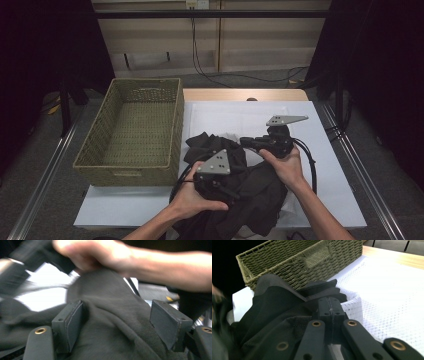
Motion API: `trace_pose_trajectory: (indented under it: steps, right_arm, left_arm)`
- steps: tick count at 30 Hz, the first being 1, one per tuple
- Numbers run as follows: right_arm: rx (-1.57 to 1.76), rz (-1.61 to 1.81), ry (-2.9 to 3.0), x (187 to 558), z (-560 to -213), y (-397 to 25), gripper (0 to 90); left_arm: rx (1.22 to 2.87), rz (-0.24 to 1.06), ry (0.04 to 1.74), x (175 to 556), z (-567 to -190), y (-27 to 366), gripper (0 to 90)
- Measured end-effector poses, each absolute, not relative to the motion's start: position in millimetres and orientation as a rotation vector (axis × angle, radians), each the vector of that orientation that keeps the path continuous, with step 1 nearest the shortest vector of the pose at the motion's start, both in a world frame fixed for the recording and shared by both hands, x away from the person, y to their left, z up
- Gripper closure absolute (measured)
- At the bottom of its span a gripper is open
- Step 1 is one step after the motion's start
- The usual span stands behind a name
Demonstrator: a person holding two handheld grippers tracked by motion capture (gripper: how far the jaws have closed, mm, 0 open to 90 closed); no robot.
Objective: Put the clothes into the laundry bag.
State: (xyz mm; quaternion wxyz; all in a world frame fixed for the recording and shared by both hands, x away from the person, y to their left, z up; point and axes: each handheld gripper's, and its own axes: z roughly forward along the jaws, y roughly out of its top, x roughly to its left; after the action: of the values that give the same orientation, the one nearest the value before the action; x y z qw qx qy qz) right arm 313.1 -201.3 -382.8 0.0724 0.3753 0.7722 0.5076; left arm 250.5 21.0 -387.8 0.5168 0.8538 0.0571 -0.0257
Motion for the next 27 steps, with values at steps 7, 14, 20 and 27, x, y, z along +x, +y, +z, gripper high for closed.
trace_pose_trajectory:
  steps: [7,14,20,27]
  right_arm:
    - [1.134,1.515,2.321,314,-384,-203,90.0]
    - [1.141,1.505,2.325,314,-386,-204,90.0]
    - [1.139,1.507,2.323,311,-384,-208,90.0]
    - [1.135,1.517,2.314,305,-379,-220,90.0]
  left_arm:
    - [2.156,-0.036,0.142,264,-412,4,15.3]
    - [2.287,0.033,0.118,264,-439,-9,22.3]
    - [2.321,0.032,0.149,271,-445,-8,53.4]
    - [2.215,0.067,0.204,276,-424,12,73.4]
